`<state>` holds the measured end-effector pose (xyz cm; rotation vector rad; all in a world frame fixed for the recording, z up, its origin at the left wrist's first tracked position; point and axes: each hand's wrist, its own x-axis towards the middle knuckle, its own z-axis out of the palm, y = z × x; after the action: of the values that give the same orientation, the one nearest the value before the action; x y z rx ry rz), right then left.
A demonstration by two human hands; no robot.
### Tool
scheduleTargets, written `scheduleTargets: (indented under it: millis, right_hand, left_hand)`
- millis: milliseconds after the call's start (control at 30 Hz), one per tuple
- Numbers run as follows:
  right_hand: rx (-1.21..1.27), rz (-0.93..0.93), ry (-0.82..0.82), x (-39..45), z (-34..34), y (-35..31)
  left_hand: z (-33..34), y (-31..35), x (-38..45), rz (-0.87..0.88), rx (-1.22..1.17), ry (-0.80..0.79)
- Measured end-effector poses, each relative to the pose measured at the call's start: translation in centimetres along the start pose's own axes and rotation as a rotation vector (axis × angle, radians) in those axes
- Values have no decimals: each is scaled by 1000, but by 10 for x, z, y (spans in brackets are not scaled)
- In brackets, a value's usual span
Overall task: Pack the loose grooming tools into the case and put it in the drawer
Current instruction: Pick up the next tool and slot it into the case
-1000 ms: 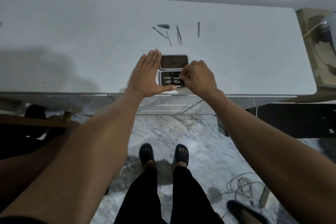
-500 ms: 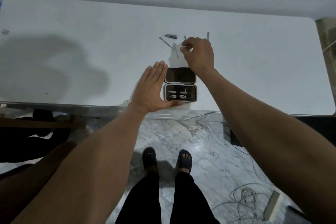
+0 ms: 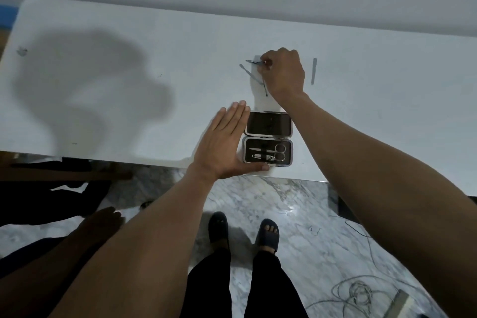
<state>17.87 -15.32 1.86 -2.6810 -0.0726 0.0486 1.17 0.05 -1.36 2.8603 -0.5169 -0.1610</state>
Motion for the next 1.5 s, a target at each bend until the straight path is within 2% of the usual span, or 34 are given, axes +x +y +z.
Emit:
scheduleTargets:
  millis: [400, 700, 1067, 1500]
  right_hand:
    - [76, 56, 67, -11, -16, 5]
    - [252, 36, 48, -79, -41, 31]
    - [208, 54, -10, -173, -43, 55]
    - [143, 30, -37, -185, -36, 38]
  left_hand:
    - [-3, 0, 0, 2, -28, 28]
    - [-1, 0, 0, 14, -32, 35]
    - [-4, 3, -4, 3, -61, 26]
    - [-2, 2, -6, 17, -45, 52]
